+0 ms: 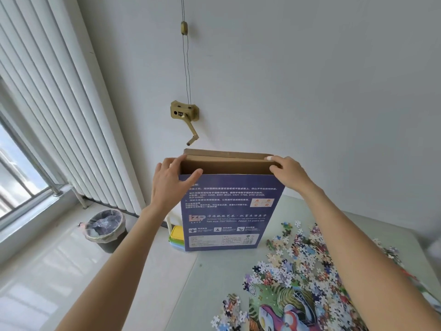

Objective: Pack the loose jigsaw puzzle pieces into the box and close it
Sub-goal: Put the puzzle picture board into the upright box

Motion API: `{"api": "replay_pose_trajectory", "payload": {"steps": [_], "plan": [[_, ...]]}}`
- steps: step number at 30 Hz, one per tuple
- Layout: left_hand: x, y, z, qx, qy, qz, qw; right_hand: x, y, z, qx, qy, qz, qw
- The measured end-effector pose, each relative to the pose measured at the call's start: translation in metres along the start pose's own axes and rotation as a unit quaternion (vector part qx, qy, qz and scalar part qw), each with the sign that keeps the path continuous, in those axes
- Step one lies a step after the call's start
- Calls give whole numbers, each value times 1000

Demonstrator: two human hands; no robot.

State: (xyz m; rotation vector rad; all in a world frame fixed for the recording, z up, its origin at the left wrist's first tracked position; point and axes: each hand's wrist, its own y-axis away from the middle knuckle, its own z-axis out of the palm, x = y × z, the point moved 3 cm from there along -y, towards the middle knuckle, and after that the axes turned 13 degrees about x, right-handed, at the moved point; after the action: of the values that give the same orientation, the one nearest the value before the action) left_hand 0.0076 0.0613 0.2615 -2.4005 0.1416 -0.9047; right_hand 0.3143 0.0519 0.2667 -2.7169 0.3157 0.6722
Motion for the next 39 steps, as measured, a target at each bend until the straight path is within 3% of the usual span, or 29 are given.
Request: {"api": "replay_pose_trajectory", "payload": {"steps": [3, 6, 9, 12, 22, 26, 30, 35, 39], "plan": [[-9, 2, -1, 15, 38, -5, 999, -7, 1, 7, 20, -86, -6, 996], [-11, 0, 4, 6, 84, 58, 995, -11, 3, 7, 59, -148, -13, 987], [-10, -3, 11, -37, 125, 25, 991, -11, 1, 5, 52, -185, -7, 981], [-7, -4, 14, -16, 110, 21, 994, -15, -3, 4, 26, -179, -7, 984], [-4, 6, 17, 17, 117, 9, 993, -18, -13, -3, 44, -154, -22, 987], [7, 11, 21, 0, 83, 82, 993, -1, -8, -4, 64, -175, -13, 982], [15, 7, 12, 31, 43, 80, 995, 2, -4, -13, 86, -183, -54, 978], [18, 3, 2, 67, -88, 188, 976, -1, 4, -27, 165, -88, -134, 973], [20, 6, -1, 67, -119, 216, 967, -6, 20, -35, 228, -32, -205, 951]]}}
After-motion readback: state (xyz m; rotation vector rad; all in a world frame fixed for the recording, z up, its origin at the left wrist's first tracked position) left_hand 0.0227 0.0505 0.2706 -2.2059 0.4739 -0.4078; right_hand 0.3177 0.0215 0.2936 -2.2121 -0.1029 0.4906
